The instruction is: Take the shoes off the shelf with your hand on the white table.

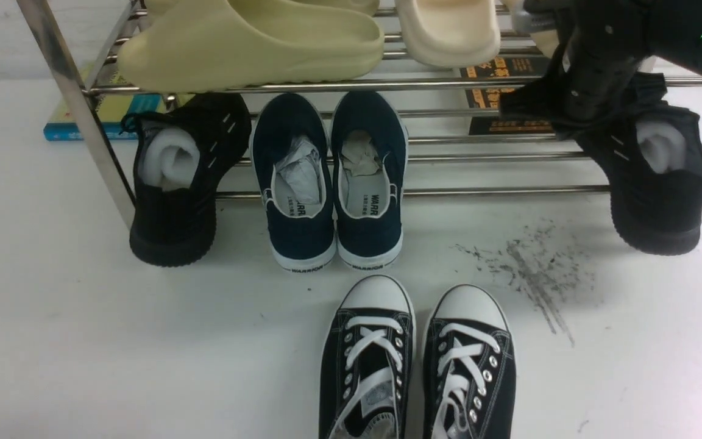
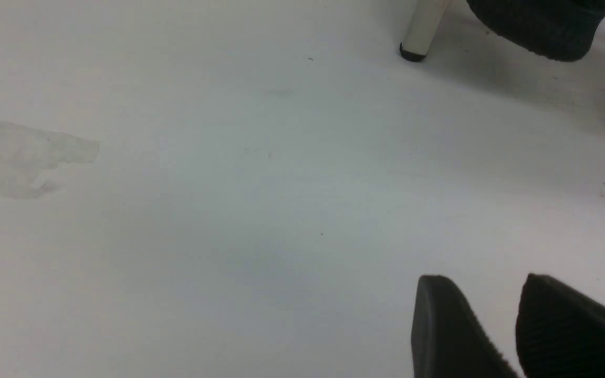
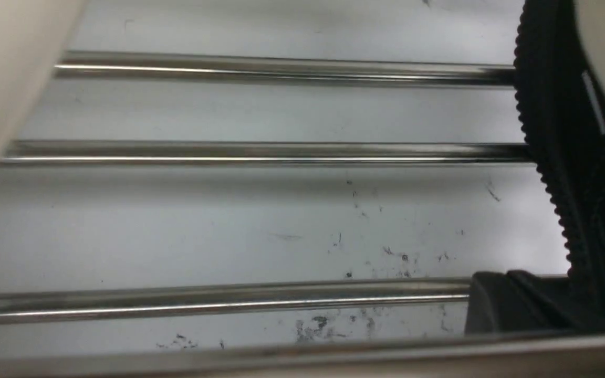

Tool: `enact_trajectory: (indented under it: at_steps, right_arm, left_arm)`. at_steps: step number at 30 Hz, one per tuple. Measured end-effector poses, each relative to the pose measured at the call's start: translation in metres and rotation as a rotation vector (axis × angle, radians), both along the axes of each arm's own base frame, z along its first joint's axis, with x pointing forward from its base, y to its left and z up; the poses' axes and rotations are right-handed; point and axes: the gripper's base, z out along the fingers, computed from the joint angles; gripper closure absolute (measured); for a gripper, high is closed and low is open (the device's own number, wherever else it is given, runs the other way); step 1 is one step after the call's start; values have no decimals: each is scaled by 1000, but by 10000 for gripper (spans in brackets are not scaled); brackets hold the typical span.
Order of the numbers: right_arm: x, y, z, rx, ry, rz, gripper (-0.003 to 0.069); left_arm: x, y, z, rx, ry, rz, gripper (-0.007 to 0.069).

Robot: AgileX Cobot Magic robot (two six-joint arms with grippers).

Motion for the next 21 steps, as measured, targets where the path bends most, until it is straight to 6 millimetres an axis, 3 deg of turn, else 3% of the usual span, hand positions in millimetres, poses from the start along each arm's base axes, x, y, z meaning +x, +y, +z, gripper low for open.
enact_trajectory:
  at_steps: [5, 7, 14, 21]
  right_arm:
    - [-7, 6, 18, 22, 11, 7, 652]
    - [-15, 15, 32, 38, 19, 59, 648]
    - [-38, 36, 51, 59, 97, 192, 643]
    - [-60, 37, 82, 96, 45, 229, 638]
  left_arm:
    - [0, 0, 0, 0, 0, 0, 385]
    - [0, 0, 0, 0, 0, 0, 385]
    - [0, 0, 0, 0, 0, 0, 385]
    - [0, 0, 0, 0, 0, 0, 385]
